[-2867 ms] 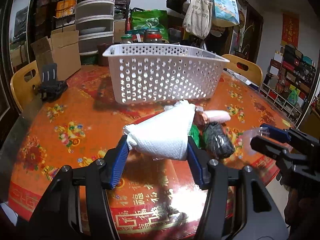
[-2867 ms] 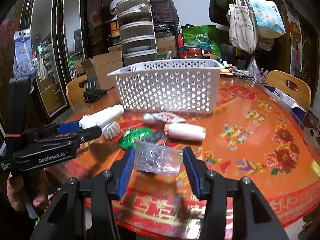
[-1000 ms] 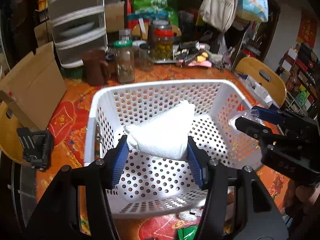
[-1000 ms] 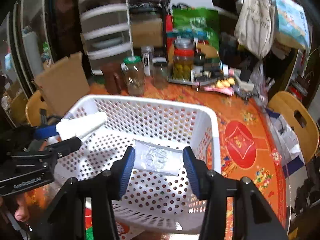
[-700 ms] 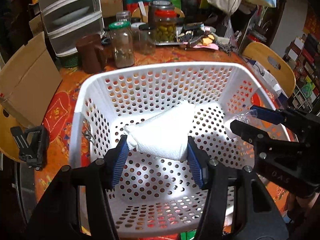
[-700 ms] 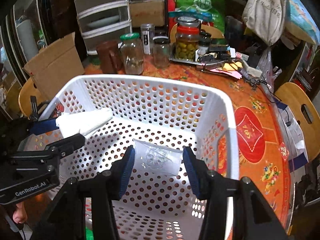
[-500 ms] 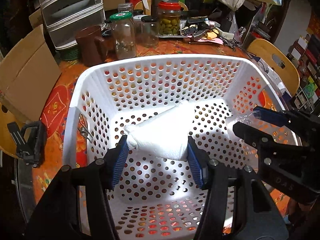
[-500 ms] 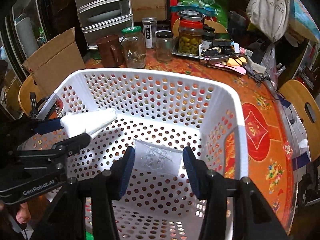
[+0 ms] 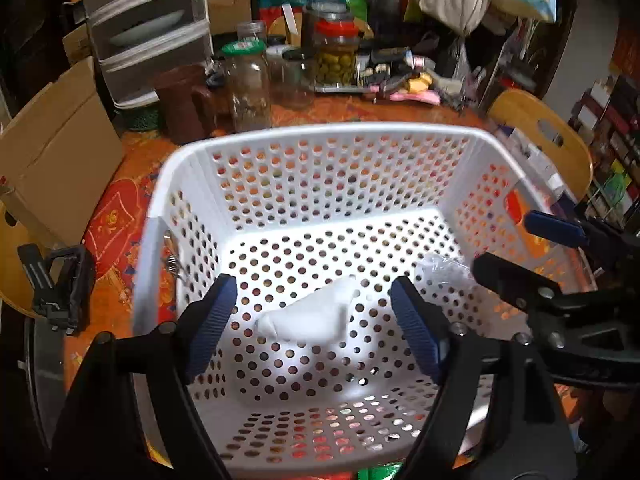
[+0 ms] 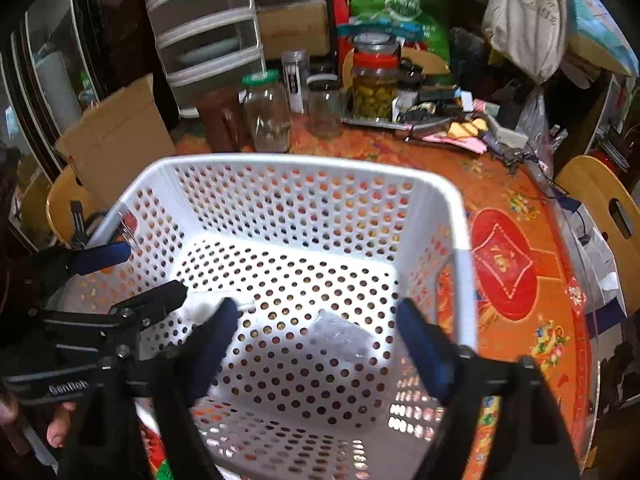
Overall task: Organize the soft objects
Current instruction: 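Withdraw both tools from the basket back toward the table items, then grasp the white ridged ball with the left tool while the right tool grasps the black mesh bundle, then carry the ridged ball and black bundle into the basket and open both tools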
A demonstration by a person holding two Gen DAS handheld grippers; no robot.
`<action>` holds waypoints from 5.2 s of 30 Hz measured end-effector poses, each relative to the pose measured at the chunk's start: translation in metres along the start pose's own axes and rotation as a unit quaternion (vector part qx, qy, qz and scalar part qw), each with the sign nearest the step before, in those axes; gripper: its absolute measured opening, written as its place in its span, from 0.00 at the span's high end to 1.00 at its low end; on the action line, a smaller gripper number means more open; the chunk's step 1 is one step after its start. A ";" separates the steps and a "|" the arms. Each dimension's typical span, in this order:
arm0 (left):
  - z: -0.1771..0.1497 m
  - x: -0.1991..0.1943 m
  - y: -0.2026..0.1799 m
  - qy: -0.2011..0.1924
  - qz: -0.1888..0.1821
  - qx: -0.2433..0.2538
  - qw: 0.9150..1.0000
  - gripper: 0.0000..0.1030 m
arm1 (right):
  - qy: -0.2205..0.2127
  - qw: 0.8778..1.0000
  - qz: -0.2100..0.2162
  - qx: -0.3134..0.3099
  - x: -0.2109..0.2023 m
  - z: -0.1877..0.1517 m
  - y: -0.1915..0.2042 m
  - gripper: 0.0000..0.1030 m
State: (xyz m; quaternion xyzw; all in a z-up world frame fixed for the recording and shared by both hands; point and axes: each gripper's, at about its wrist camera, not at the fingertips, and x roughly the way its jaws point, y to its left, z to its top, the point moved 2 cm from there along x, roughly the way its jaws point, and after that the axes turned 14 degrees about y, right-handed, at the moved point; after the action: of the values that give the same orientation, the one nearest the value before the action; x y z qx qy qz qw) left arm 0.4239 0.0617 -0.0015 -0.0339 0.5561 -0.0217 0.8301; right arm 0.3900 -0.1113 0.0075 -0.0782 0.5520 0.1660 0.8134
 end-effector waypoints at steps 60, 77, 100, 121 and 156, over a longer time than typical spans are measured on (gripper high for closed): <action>-0.271 -0.002 0.023 -0.087 -0.014 -0.015 0.996 0.02 | -0.081 0.994 0.077 0.003 -0.001 -0.275 0.070 0.40; -0.260 0.014 0.013 -0.075 0.000 -0.001 0.997 0.35 | -0.070 0.993 0.097 -0.009 0.012 -0.268 0.076 0.50; -0.264 0.014 0.011 -0.084 -0.019 0.013 0.996 0.61 | -0.082 0.992 0.093 -0.025 0.007 -0.272 0.083 0.58; -0.275 -0.021 0.002 -0.128 -0.020 0.018 0.991 0.61 | -0.114 0.990 0.077 -0.007 -0.019 -0.274 0.057 0.58; -0.200 -0.127 -0.002 -0.200 -0.041 0.035 0.978 0.61 | -0.166 0.984 0.031 -0.049 -0.107 -0.181 0.032 0.58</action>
State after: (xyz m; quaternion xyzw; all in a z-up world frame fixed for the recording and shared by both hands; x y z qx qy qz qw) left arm 0.1910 0.0622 0.0397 -0.0313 0.3762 -0.0678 0.9235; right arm 0.1845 -0.1569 0.0395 -0.0719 0.4028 0.2284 0.8834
